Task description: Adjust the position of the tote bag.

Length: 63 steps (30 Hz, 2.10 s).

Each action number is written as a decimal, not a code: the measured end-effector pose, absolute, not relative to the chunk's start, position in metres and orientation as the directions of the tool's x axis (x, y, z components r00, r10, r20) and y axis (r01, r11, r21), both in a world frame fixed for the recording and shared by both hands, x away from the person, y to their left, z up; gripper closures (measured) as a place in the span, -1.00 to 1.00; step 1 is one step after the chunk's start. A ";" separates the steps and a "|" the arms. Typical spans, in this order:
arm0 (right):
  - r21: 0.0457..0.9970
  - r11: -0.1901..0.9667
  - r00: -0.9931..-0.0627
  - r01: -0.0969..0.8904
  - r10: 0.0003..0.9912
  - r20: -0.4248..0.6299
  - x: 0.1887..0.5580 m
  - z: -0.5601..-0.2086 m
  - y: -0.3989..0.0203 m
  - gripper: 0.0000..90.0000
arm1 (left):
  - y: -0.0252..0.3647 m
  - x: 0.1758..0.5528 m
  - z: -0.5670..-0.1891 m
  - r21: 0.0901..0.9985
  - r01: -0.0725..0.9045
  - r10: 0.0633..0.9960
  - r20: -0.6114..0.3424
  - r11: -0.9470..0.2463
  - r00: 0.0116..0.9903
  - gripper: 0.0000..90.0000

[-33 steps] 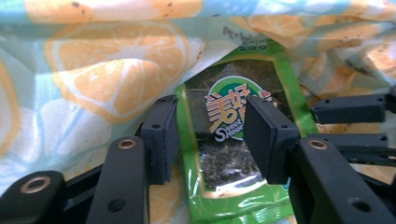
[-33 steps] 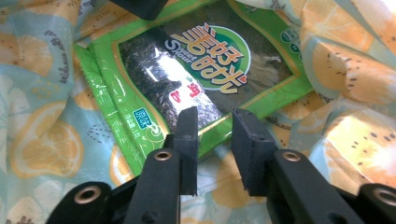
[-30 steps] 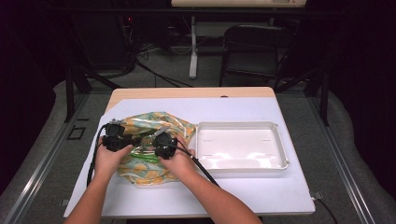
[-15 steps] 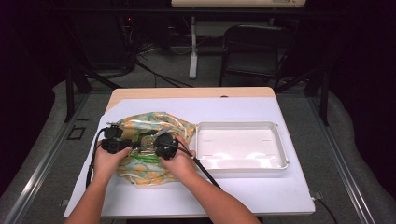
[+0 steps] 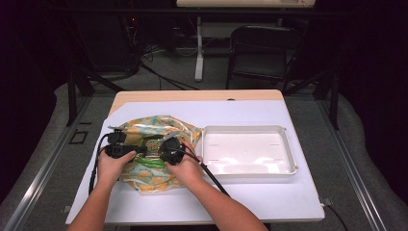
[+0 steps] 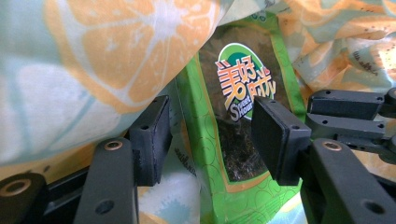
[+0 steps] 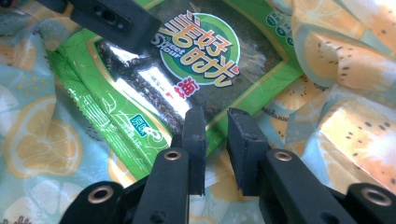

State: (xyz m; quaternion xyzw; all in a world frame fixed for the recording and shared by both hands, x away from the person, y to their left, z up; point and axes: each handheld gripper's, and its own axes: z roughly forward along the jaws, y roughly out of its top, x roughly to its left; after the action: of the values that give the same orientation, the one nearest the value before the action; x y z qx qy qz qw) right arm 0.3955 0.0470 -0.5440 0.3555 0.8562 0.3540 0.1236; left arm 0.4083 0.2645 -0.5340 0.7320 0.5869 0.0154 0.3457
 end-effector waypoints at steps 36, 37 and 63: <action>0.716 0.475 -0.707 0.512 0.707 0.037 0.390 -0.537 0.039 0.62 | 0.257 0.402 -0.521 0.512 0.858 0.790 -0.545 0.048 0.281 0.55; 0.718 0.481 -0.713 0.503 0.701 0.030 0.389 -0.535 0.039 0.61 | 0.257 0.402 -0.521 0.512 0.857 0.786 -0.553 0.060 0.276 0.56; 0.778 0.390 -0.662 0.492 0.748 0.044 0.414 -0.500 0.006 0.58 | 0.248 0.371 -0.500 0.625 0.780 0.828 -0.419 -0.035 0.373 0.62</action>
State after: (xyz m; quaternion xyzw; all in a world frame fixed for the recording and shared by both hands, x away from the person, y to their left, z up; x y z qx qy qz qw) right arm 0.4144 0.0063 -0.4995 0.3788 0.8183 0.4019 0.1593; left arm 0.3714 0.2483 -0.5002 0.7187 0.5591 0.0293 0.4124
